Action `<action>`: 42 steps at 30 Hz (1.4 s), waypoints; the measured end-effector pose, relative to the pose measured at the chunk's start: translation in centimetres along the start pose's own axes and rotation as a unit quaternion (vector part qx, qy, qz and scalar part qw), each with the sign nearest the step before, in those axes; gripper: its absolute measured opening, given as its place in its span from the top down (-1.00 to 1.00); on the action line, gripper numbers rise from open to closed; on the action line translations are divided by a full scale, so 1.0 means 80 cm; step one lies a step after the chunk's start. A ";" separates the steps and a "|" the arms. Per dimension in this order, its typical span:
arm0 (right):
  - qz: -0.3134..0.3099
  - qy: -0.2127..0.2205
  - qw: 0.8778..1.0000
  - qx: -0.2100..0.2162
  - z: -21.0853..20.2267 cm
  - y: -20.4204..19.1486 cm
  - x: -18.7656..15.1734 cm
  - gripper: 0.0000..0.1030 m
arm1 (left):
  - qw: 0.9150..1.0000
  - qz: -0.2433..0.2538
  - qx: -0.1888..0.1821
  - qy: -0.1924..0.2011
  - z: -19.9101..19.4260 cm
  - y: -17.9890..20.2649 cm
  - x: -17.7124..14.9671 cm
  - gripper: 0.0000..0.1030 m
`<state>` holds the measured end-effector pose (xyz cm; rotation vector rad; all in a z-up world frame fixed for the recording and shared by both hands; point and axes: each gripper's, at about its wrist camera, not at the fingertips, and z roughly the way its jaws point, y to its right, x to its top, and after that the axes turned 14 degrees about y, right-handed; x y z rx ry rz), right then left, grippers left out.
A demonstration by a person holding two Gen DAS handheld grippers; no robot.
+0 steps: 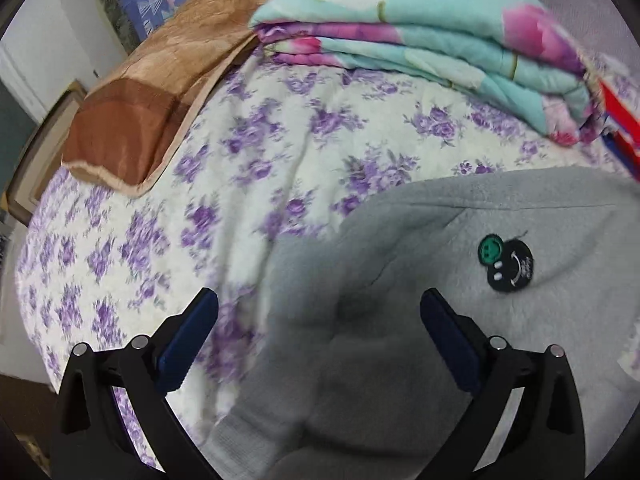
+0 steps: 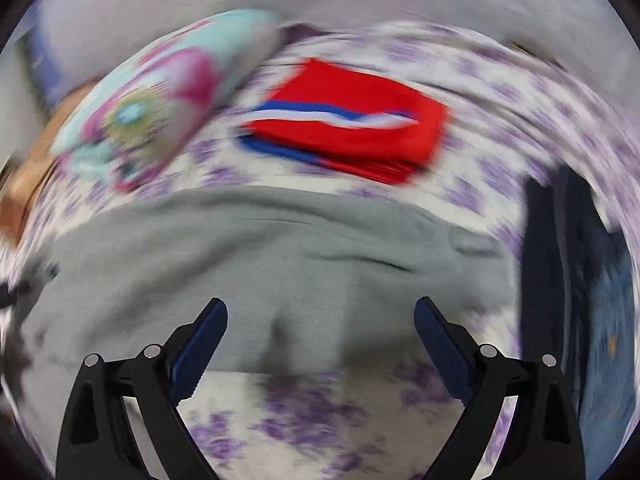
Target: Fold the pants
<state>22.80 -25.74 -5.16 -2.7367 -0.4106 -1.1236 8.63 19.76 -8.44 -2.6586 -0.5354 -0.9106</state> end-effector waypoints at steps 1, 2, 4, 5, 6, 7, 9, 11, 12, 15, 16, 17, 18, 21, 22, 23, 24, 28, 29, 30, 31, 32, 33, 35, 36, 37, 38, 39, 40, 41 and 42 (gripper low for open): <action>-0.021 -0.002 1.000 0.019 0.004 -0.016 0.005 -0.85 | 1.000 -0.013 -0.009 -0.001 -0.005 -0.009 -0.002 -0.92; -0.057 -0.002 0.998 0.038 0.010 -0.041 0.011 -0.85 | 0.999 -0.030 -0.022 -0.004 -0.009 -0.020 -0.006 -0.92; -0.139 0.001 0.987 0.080 0.023 -0.098 0.022 -0.85 | 0.998 -0.044 -0.041 -0.007 -0.012 -0.033 -0.012 -0.92; -0.166 0.002 0.982 0.089 0.030 -0.116 0.027 -0.85 | 0.998 -0.035 -0.043 -0.005 -0.012 -0.038 -0.012 -0.92; -0.201 0.001 0.975 0.094 0.040 -0.138 0.033 -0.85 | 0.999 -0.023 -0.041 -0.003 -0.012 -0.040 -0.012 -0.92; -0.230 0.000 0.969 0.094 0.051 -0.156 0.038 -0.85 | 0.999 -0.004 -0.038 0.001 -0.009 -0.042 -0.010 -0.92; -0.256 -0.003 0.962 0.094 0.069 -0.176 0.052 -0.85 | 0.999 0.021 -0.038 0.001 -0.001 -0.044 -0.004 -0.92; -0.266 -0.007 0.959 0.100 0.084 -0.185 0.067 -0.85 | 0.998 0.058 -0.037 -0.004 0.015 -0.040 0.008 -0.92; -0.272 -0.006 0.957 0.099 0.090 -0.186 0.073 -0.85 | 0.997 0.070 -0.042 -0.007 0.022 -0.038 0.013 -0.92; -0.287 -0.020 0.952 0.108 0.110 -0.182 0.089 -0.85 | 0.988 0.110 -0.100 -0.031 0.046 -0.022 0.027 -0.82; -0.292 -0.022 0.950 0.108 0.115 -0.180 0.091 -0.85 | 0.984 0.126 -0.118 -0.035 0.050 -0.015 0.030 -0.62; -0.296 -0.027 0.948 0.112 0.120 -0.177 0.092 -0.85 | 0.979 0.149 -0.136 -0.040 0.056 -0.005 0.033 -0.51; -0.298 -0.032 0.946 0.120 0.124 -0.173 0.093 -0.85 | 0.974 0.164 -0.150 -0.047 0.061 0.004 0.036 -0.34; -0.304 -0.047 0.941 0.143 0.133 -0.160 0.092 -0.85 | 0.962 0.204 -0.170 -0.064 0.072 0.028 0.039 -0.17; -0.309 -0.051 0.938 0.147 0.139 -0.158 0.092 -0.85 | 0.957 0.218 -0.179 -0.069 0.076 0.034 0.039 -0.08; -0.310 -0.054 0.937 0.151 0.145 -0.157 0.091 -0.85 | 0.955 0.221 -0.185 -0.072 0.078 0.036 0.040 -0.05; -0.309 -0.061 0.936 0.157 0.151 -0.158 0.090 -0.85 | 0.953 0.221 -0.194 -0.076 0.080 0.035 0.042 0.01; -0.318 -0.082 0.928 0.174 0.174 -0.175 0.071 0.62 | 0.943 0.246 -0.216 -0.059 0.075 0.034 0.043 0.15; -0.322 -0.094 0.925 0.180 0.176 -0.181 0.065 0.76 | 0.939 0.265 -0.213 -0.042 0.070 0.036 0.040 0.15; -0.329 -0.091 0.924 0.174 0.174 -0.186 0.058 0.78 | 0.939 0.272 -0.208 -0.033 0.068 0.038 0.037 0.15; -0.333 -0.084 0.924 0.170 0.169 -0.189 0.054 0.85 | 0.941 0.269 -0.204 -0.030 0.066 0.039 0.037 0.16; -0.324 -0.084 0.926 0.175 0.161 -0.187 0.053 0.86 | 0.945 0.259 -0.200 -0.030 0.064 0.039 0.038 0.16; -0.311 -0.080 0.930 0.181 0.152 -0.182 0.055 0.87 | 0.948 0.248 -0.197 -0.029 0.059 0.038 0.039 0.19; -0.258 -0.063 0.942 0.207 0.119 -0.161 0.068 0.88 | 0.953 0.233 -0.193 -0.012 0.041 0.034 0.043 0.22; -0.236 -0.051 0.945 0.219 0.098 -0.150 0.074 0.88 | 0.955 0.227 -0.193 -0.001 0.026 0.031 0.042 0.24; -0.213 -0.034 0.948 0.234 0.068 -0.137 0.081 0.88 | 0.956 0.220 -0.196 0.011 0.013 0.026 0.047 0.25; -0.201 -0.024 0.949 0.243 0.044 -0.129 0.083 0.88 | 0.957 0.209 -0.199 0.027 -0.008 0.019 0.053 0.25; -0.194 -0.016 0.948 0.251 0.021 -0.122 0.083 0.88 | 0.958 0.198 -0.203 0.041 -0.029 0.014 0.056 0.26; -0.188 -0.007 0.946 0.263 -0.011 -0.116 0.079 0.88 | 0.958 0.186 -0.210 0.063 -0.059 0.006 0.059 0.26; -0.189 0.000 0.944 0.272 -0.040 -0.113 0.072 0.88 | 0.956 0.181 -0.216 0.077 -0.078 0.002 0.059 0.26; -0.190 0.004 0.942 0.278 -0.062 -0.111 0.065 0.88 | 0.954 0.183 -0.220 0.094 -0.098 -0.002 0.059 0.26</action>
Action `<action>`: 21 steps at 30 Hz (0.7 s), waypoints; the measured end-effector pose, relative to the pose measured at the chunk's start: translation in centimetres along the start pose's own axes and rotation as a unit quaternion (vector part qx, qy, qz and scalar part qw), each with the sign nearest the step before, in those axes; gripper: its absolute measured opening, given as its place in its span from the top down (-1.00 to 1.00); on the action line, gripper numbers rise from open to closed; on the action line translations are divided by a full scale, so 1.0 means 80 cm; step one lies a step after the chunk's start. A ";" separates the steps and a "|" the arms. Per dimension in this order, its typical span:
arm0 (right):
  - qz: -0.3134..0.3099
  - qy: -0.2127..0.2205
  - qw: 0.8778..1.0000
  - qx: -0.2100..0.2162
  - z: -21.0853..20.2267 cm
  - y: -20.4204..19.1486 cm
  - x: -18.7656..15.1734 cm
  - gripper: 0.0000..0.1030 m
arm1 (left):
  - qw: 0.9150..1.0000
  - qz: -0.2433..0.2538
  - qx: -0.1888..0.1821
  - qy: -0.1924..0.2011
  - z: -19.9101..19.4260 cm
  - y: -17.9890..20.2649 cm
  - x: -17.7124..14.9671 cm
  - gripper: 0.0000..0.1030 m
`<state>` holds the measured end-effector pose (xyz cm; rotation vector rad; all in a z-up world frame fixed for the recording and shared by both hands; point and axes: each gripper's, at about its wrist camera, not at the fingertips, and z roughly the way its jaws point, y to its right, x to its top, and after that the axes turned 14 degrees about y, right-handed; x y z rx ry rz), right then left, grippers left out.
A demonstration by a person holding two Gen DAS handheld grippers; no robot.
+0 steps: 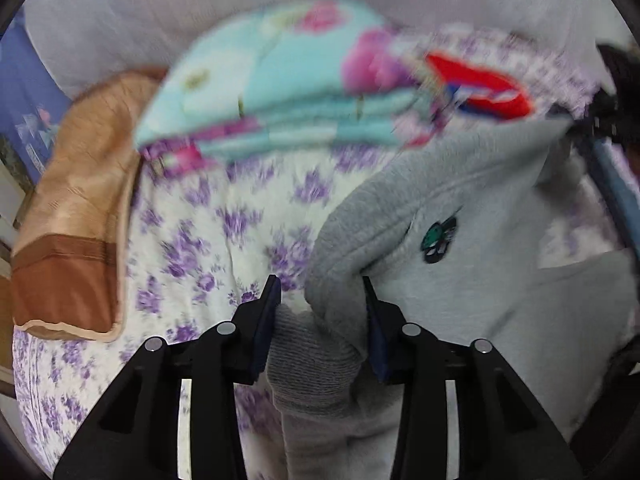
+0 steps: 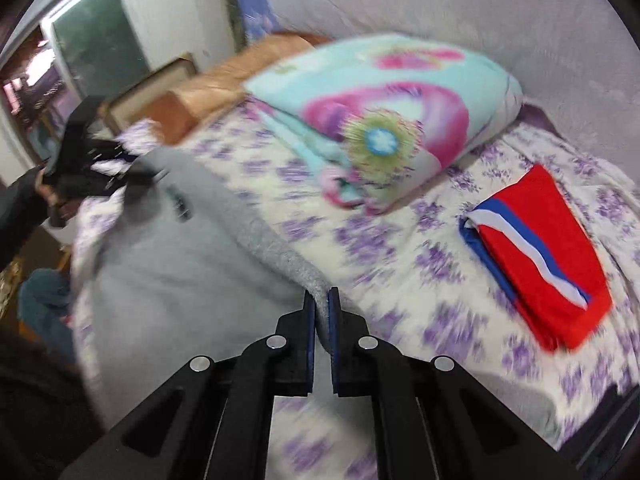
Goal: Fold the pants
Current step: 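Lift the grey garment with both tools and fold it over onto itself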
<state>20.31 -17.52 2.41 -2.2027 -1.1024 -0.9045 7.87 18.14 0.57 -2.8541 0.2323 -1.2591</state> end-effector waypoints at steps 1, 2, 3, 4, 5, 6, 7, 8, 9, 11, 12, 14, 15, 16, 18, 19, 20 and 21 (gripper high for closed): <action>0.004 0.009 1.000 0.006 -0.024 -0.015 -0.011 0.88 | 1.000 0.020 0.002 0.017 -0.025 0.011 -0.004 0.26; 0.012 0.012 1.000 0.018 -0.044 -0.028 -0.024 0.88 | 0.999 0.035 0.002 0.022 -0.037 0.022 -0.007 0.25; 0.020 0.011 0.999 0.029 -0.061 -0.043 -0.041 0.88 | 0.999 0.044 0.002 0.020 -0.046 0.028 -0.014 0.25; 0.027 0.008 0.999 0.036 -0.068 -0.055 -0.053 0.88 | 0.999 0.043 0.001 0.012 -0.050 0.033 -0.020 0.25; 0.033 -0.002 0.999 0.042 -0.076 -0.074 -0.078 0.88 | 0.999 0.038 -0.003 0.003 -0.062 0.042 -0.035 0.25; 0.035 -0.012 0.998 0.045 -0.078 -0.084 -0.096 0.88 | 0.999 0.037 -0.004 0.003 -0.069 0.046 -0.045 0.25; 0.045 -0.021 0.998 0.048 -0.075 -0.094 -0.113 0.87 | 0.999 0.034 -0.004 0.003 -0.080 0.054 -0.060 0.25; 0.070 -0.029 0.996 0.052 -0.072 -0.102 -0.137 0.87 | 1.000 0.027 -0.006 0.000 -0.089 0.059 -0.076 0.25; 0.093 -0.038 0.993 0.055 -0.065 -0.108 -0.161 0.87 | 1.000 0.018 -0.008 -0.004 -0.091 0.059 -0.089 0.22; 0.108 -0.060 0.991 0.048 -0.046 -0.124 -0.199 0.85 | 1.000 0.008 -0.006 -0.025 -0.088 0.063 -0.125 0.14; 0.118 -0.072 0.989 0.045 -0.036 -0.128 -0.217 0.85 | 0.999 0.005 -0.005 -0.043 -0.082 0.065 -0.142 0.14; 0.130 -0.090 0.987 0.032 -0.020 -0.140 -0.243 0.84 | 0.998 -0.012 0.000 -0.068 -0.073 0.066 -0.167 0.14; 0.126 -0.093 0.987 0.027 -0.018 -0.146 -0.249 0.83 | 0.998 -0.017 0.005 -0.068 -0.074 0.066 -0.172 0.12; 0.128 -0.092 0.987 0.023 -0.018 -0.151 -0.252 0.83 | 0.997 -0.023 0.013 -0.067 -0.077 0.066 -0.175 0.04; 0.139 -0.081 0.987 0.021 -0.029 -0.154 -0.249 0.82 | 0.996 -0.038 0.031 -0.070 -0.084 0.063 -0.179 -0.08; 0.134 -0.072 0.988 0.021 -0.038 -0.157 -0.244 0.83 | 0.996 -0.045 0.045 -0.069 -0.090 0.059 -0.181 -0.22; 0.132 -0.064 0.989 0.020 -0.045 -0.158 -0.239 0.83 | 0.995 -0.051 0.054 -0.066 -0.095 0.055 -0.182 -0.27; 0.131 -0.051 0.990 0.021 -0.055 -0.159 -0.229 0.83 | 0.995 -0.057 0.056 -0.064 -0.099 0.051 -0.181 -0.30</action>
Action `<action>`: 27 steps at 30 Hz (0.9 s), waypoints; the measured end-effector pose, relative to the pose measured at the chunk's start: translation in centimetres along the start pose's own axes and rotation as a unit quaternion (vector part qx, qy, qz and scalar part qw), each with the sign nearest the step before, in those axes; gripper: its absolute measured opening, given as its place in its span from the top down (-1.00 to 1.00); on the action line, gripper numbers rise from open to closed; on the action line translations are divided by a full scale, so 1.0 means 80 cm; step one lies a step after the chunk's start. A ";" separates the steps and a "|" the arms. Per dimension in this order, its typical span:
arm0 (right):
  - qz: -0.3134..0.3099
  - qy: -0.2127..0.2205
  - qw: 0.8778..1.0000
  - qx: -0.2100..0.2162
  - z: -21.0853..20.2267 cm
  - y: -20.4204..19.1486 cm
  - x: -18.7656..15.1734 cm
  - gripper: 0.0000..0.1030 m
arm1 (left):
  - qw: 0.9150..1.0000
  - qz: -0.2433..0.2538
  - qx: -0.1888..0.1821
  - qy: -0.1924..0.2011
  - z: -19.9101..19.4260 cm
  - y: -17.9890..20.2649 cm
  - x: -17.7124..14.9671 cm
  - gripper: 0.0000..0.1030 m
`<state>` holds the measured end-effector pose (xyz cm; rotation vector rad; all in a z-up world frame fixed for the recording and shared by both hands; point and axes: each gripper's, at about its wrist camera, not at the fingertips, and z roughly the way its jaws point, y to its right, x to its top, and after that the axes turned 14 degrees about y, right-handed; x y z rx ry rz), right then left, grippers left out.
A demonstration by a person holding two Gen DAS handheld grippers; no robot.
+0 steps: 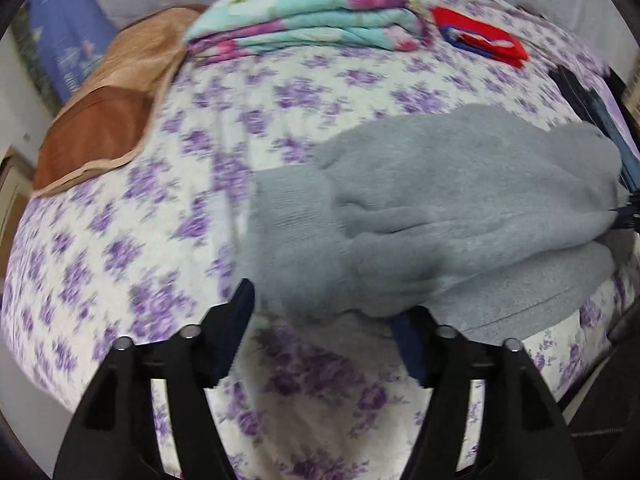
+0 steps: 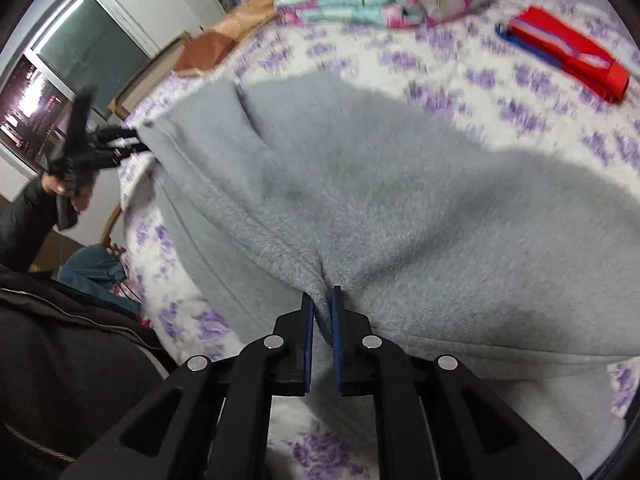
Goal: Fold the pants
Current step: 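Lift the grey garment with both tools and fold it over onto itself, then open both tools and release the folded grey pants onto the sheet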
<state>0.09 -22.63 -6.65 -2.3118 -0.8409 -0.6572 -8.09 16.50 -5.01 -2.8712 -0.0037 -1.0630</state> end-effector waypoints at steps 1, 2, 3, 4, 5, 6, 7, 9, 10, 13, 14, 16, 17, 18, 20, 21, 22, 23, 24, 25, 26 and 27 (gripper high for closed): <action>-0.001 0.007 1.000 0.003 -0.008 -0.002 0.003 0.83 | 1.000 -0.010 0.001 0.002 -0.002 -0.005 0.000 -0.32; -0.003 0.018 1.000 0.011 -0.023 -0.008 0.009 0.83 | 1.000 -0.026 0.002 0.003 -0.006 -0.011 0.000 -0.32; -0.006 0.021 1.000 0.015 -0.028 -0.012 0.012 0.83 | 0.999 -0.034 0.002 0.003 -0.008 -0.012 0.001 -0.31; -0.015 0.022 0.999 0.020 -0.034 -0.017 0.015 0.83 | 0.999 -0.041 0.003 0.005 -0.010 -0.014 0.002 -0.31; -0.026 0.016 0.999 0.026 -0.035 -0.025 0.018 0.83 | 0.999 -0.048 0.003 0.010 -0.015 -0.015 0.003 -0.32; -0.032 0.005 0.999 0.029 -0.032 -0.028 0.017 0.83 | 0.998 -0.055 0.001 0.013 -0.018 -0.016 0.004 -0.33; -0.035 -0.008 0.999 0.029 -0.025 -0.032 0.012 0.78 | 0.998 -0.065 -0.004 0.013 -0.021 -0.017 0.004 -0.36; -0.024 -0.049 0.998 0.024 0.002 -0.030 -0.009 0.71 | 0.996 -0.086 -0.018 0.009 -0.023 -0.016 0.005 -0.42; -0.017 -0.064 0.998 0.020 0.010 -0.029 -0.018 0.46 | 0.996 -0.091 -0.024 0.004 -0.021 -0.013 0.004 -0.46; 0.014 -0.103 0.995 0.007 0.037 -0.023 -0.041 -0.04 | 0.995 -0.098 -0.023 -0.015 -0.014 -0.007 0.001 -0.47; 0.003 -0.093 0.996 0.003 0.032 -0.028 -0.040 -0.04 | 0.994 -0.101 -0.021 -0.022 -0.014 -0.006 0.000 -0.47; 0.008 -0.066 0.998 0.006 0.010 -0.029 -0.030 -0.09 | 0.993 -0.108 -0.035 -0.026 -0.022 -0.007 -0.002 -0.48; 0.013 -0.052 0.999 0.002 -0.001 -0.026 -0.025 -0.15 | 0.993 -0.105 -0.042 -0.023 -0.031 -0.006 -0.002 -0.51; 0.020 -0.035 0.999 -0.005 -0.014 -0.021 -0.021 -0.26 | 0.994 -0.095 -0.042 -0.019 -0.041 -0.005 -0.002 -0.62; 0.043 0.005 0.999 -0.023 -0.041 -0.005 -0.008 -0.33 | 0.995 -0.087 -0.043 -0.013 -0.056 -0.007 -0.002 -0.69; 0.054 0.017 0.998 -0.033 -0.048 0.004 -0.003 -0.34 | 0.994 -0.093 -0.050 -0.013 -0.060 -0.008 0.000 -0.69; 0.062 0.025 0.997 -0.044 -0.056 0.012 0.000 -0.34 | 0.993 -0.103 -0.055 -0.014 -0.062 -0.009 0.001 -0.69; 0.072 0.034 0.995 -0.057 -0.062 0.021 0.003 -0.34 | 0.991 -0.122 -0.062 -0.016 -0.062 -0.007 0.004 -0.69; 0.079 0.038 0.994 -0.064 -0.064 0.028 0.005 -0.34 | 0.988 -0.139 -0.072 -0.018 -0.061 -0.006 0.007 -0.69; 0.085 0.040 0.993 -0.070 -0.064 0.029 0.005 -0.34 | 0.985 -0.155 -0.080 -0.020 -0.058 -0.004 0.008 -0.69; 0.090 0.043 0.992 -0.077 -0.065 0.034 0.005 -0.34 | 0.979 -0.178 -0.090 -0.028 -0.052 0.000 0.008 -0.69; 0.093 0.046 0.991 -0.079 -0.065 0.034 0.005 -0.34 | 0.976 -0.194 -0.096 -0.038 -0.045 0.004 0.009 -0.69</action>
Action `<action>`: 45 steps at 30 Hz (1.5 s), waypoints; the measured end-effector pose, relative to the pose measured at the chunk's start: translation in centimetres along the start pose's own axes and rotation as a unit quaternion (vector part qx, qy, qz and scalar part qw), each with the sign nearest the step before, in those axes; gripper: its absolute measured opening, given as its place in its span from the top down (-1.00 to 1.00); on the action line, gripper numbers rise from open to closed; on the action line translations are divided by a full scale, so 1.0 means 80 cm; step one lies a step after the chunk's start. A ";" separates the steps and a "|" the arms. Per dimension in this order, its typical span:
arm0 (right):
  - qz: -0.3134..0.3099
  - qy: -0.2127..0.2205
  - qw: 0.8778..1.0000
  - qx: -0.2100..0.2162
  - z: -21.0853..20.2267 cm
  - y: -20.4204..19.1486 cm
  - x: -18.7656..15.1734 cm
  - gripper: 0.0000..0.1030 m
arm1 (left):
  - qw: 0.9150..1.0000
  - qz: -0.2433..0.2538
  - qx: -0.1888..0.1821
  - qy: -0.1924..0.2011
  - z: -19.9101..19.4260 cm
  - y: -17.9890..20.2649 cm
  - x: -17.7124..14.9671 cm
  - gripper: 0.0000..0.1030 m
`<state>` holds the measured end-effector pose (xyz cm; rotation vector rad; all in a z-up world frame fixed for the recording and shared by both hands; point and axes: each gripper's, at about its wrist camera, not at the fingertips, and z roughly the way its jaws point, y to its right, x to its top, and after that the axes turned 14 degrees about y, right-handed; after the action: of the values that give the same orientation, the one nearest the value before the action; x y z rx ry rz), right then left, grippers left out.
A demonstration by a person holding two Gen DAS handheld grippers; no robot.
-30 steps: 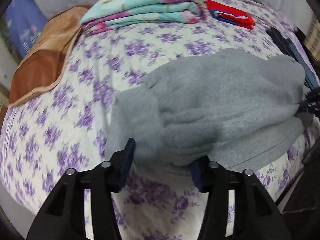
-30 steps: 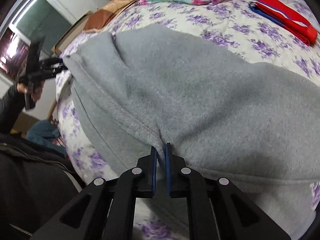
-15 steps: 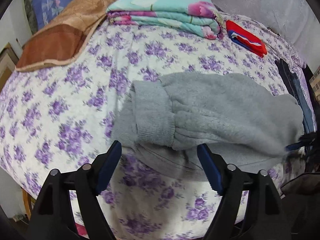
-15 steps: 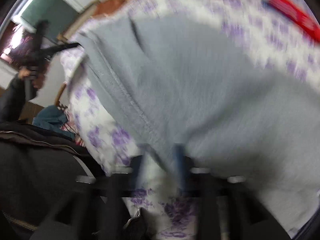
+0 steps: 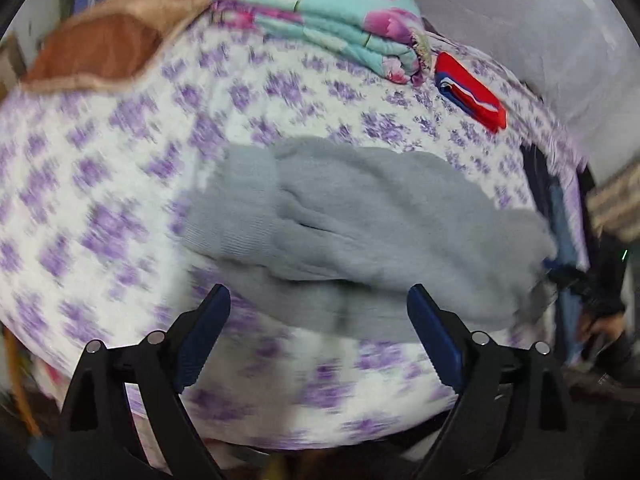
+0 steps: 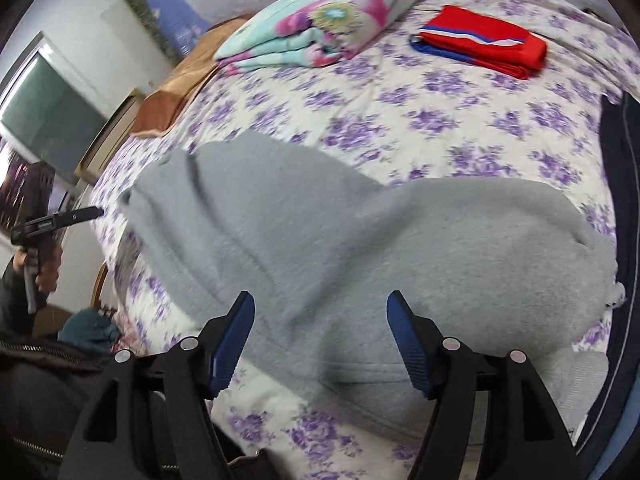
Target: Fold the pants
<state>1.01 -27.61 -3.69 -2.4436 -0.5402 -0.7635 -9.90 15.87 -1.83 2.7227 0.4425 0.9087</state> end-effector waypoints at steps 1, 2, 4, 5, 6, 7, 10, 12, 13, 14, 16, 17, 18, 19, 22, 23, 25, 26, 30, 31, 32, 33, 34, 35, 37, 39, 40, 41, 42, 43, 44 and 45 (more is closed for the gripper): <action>0.004 0.002 1.000 0.000 0.004 0.002 0.002 -0.34 | 1.000 -0.023 -0.003 -0.016 0.012 0.002 0.000 -0.69; 0.008 0.007 1.000 0.002 0.002 0.003 0.002 -0.35 | 0.999 -0.041 -0.002 -0.028 0.020 0.003 0.001 -0.69; 0.019 0.018 1.000 0.004 0.005 0.001 -0.001 -0.41 | 0.992 -0.112 0.002 -0.058 0.039 -0.005 0.002 -0.70; 0.026 0.024 0.999 0.008 0.004 0.001 -0.001 -0.43 | 0.988 -0.141 0.001 -0.062 0.043 -0.011 0.001 -0.70; 0.028 0.026 0.999 0.008 0.002 0.000 -0.001 -0.46 | 0.983 -0.173 0.001 -0.066 0.047 -0.017 0.002 -0.75; 0.027 0.028 0.999 0.007 0.002 -0.001 -0.001 -0.46 | 0.977 -0.201 0.003 -0.070 0.052 -0.023 0.002 -0.76; 0.024 0.030 0.999 0.001 0.003 0.000 -0.004 -0.46 | 0.962 -0.264 0.013 -0.067 0.065 -0.034 0.003 -0.65; 0.026 0.036 0.999 -0.009 0.003 0.002 -0.005 -0.46 | 0.957 -0.280 0.013 -0.069 0.075 -0.033 0.003 -0.08; 0.029 0.038 0.999 -0.012 0.004 0.004 -0.006 -0.46 | 0.955 -0.285 0.000 -0.079 0.081 -0.032 0.003 0.26; 0.028 0.036 0.999 -0.020 0.006 0.005 -0.008 -0.46 | 0.950 -0.296 -0.016 -0.094 0.090 -0.031 0.000 0.39; 0.019 0.030 0.999 -0.036 0.012 0.004 -0.011 -0.46 | 0.949 -0.298 -0.006 -0.103 0.096 -0.029 -0.002 0.46; 0.013 0.023 0.999 -0.045 0.020 0.003 -0.014 -0.46 | 0.950 -0.295 -0.001 -0.105 0.097 -0.029 -0.001 0.46; 0.010 0.019 0.999 -0.048 0.023 0.002 -0.015 -0.46 | 0.950 -0.295 -0.001 -0.108 0.097 -0.030 0.000 0.46; 0.008 0.016 0.999 -0.049 0.028 0.001 -0.017 -0.46 | 0.948 -0.297 0.001 -0.111 0.100 -0.031 0.000 0.43; 0.004 0.000 0.999 -0.046 0.043 -0.005 -0.021 -0.46 | 0.947 -0.303 0.037 -0.101 0.106 -0.040 0.002 0.28; -0.001 -0.002 0.999 -0.045 0.047 -0.009 -0.022 -0.46 | 0.948 -0.301 0.041 -0.094 0.105 -0.042 0.003 0.51; -0.008 -0.006 0.999 -0.041 0.050 -0.015 -0.021 -0.46 | 0.955 -0.281 0.047 -0.078 0.101 -0.036 0.007 0.77; -0.013 -0.007 0.999 -0.040 0.051 -0.019 -0.020 -0.46 | 0.962 -0.258 0.060 -0.071 0.093 -0.029 0.011 0.77; -0.024 -0.019 0.999 -0.042 0.056 -0.029 -0.017 -0.46 | 0.978 -0.180 0.092 -0.058 0.049 -0.006 0.024 0.77; -0.024 -0.025 0.998 -0.043 0.058 -0.030 -0.017 -0.46 | 0.978 -0.177 0.095 -0.056 0.036 -0.008 0.026 0.77; -0.020 -0.031 0.999 -0.039 0.061 -0.030 -0.019 -0.46 | 0.978 -0.178 0.094 -0.056 0.030 -0.014 0.026 0.77; -0.015 -0.034 0.999 -0.035 0.064 -0.030 -0.021 -0.46 | 0.978 -0.177 0.094 -0.058 0.029 -0.021 0.025 0.75; -0.008 -0.040 0.999 -0.032 0.069 -0.028 -0.024 -0.47 | 0.977 -0.175 0.100 -0.066 0.036 -0.032 0.023 0.66; 0.002 -0.050 0.998 -0.033 0.077 -0.025 -0.030 -0.47 | 0.976 -0.171 0.109 -0.074 0.048 -0.040 0.019 0.59; 0.005 -0.073 0.996 -0.043 0.093 -0.023 -0.041 -0.47 | 0.971 -0.138 0.166 -0.105 0.100 -0.064 0.001 -0.34; -0.004 -0.080 0.996 -0.049 0.097 -0.026 -0.045 -0.47 | 0.963 -0.146 0.193 -0.115 0.123 -0.082 -0.015 -0.68; -0.008 -0.081 0.996 -0.049 0.095 -0.028 -0.044 -0.47 | 0.963 -0.164 0.188 -0.103 0.118 -0.086 -0.015 -0.69; -0.006 -0.079 0.996 -0.042 0.090 -0.028 -0.042 -0.47 | 0.963 -0.164 0.188 -0.103 0.113 -0.085 -0.013 -0.69; 0.005 -0.075 0.997 -0.033 0.082 -0.024 -0.041 -0.47 | 0.964 -0.157 0.187 -0.105 0.107 -0.084 -0.010 -0.68; 0.018 -0.068 0.997 -0.028 0.072 -0.018 -0.039 -0.47 | 0.965 -0.145 0.189 -0.109 0.097 -0.084 -0.005 -0.68; 0.026 -0.060 0.997 -0.029 0.062 -0.012 -0.037 -0.47 | 0.966 -0.137 0.192 -0.109 0.089 -0.084 -0.002 -0.68; 0.037 -0.043 0.998 -0.033 0.047 -0.003 -0.034 -0.47 | 0.967 -0.131 0.193 -0.105 0.078 -0.085 0.003 -0.68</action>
<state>0.33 -25.82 -7.94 -2.5513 -0.4600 -0.6570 -7.27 21.45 -8.67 2.9563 0.9973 0.4981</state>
